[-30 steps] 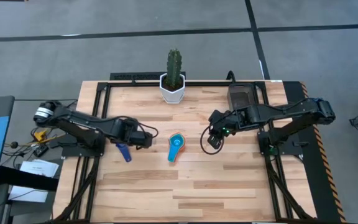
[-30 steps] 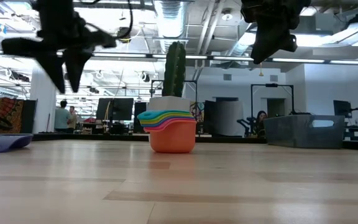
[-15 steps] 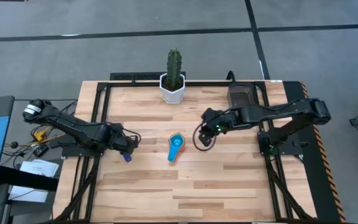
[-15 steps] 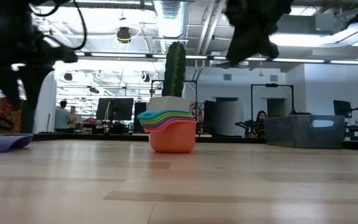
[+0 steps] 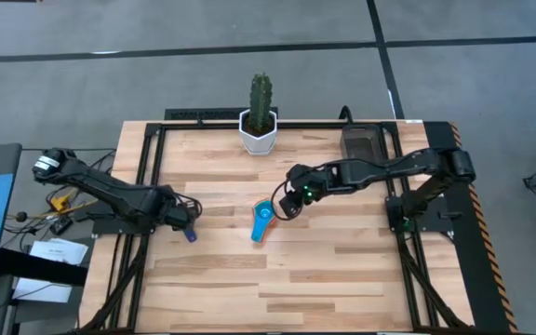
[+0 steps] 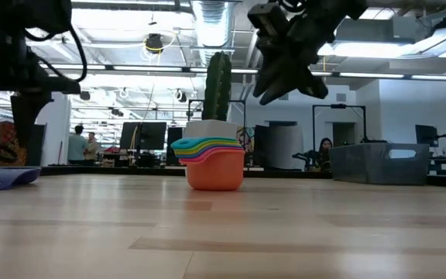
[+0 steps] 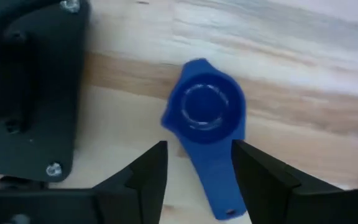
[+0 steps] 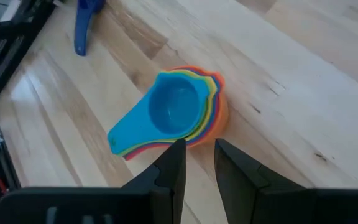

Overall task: Nest measuring cups in basket
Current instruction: Stack the violet measuring cup on top of the light blue measuring cup

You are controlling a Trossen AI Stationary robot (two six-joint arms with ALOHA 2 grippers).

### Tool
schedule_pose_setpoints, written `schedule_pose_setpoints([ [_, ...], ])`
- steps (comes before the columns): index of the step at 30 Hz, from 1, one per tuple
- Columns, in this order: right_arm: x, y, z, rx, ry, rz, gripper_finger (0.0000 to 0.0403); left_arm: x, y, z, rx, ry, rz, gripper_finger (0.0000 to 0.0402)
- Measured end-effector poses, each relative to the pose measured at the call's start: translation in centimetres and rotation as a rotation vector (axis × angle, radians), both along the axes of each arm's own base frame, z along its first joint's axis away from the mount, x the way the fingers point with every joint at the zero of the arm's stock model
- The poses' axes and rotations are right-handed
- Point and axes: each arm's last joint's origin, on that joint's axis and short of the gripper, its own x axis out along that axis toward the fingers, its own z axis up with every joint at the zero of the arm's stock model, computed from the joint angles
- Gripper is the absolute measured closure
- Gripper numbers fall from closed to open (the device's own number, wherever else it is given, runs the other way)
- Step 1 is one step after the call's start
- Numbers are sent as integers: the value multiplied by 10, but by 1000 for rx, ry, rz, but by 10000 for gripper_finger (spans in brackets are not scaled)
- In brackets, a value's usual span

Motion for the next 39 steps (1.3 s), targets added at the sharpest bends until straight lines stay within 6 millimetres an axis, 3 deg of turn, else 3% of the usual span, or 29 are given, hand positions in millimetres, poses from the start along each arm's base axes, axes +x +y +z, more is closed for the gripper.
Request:
schedule_pose_setpoints([
  [5,0,0,0,0,-2,1,294,-3,0,-14,-32,-36,143,235],
  [20,0,-4,1,-20,1,52,294,2,-1,-29,-12,59,158,235],
  [29,0,-3,1,-8,0,68,294,16,-5,-44,-7,74,156,238],
  [33,-1,-3,1,-11,2,82,294,20,-7,-49,-8,66,134,269],
  [39,-2,-3,0,-3,17,92,294,23,-6,-49,37,54,86,367],
])
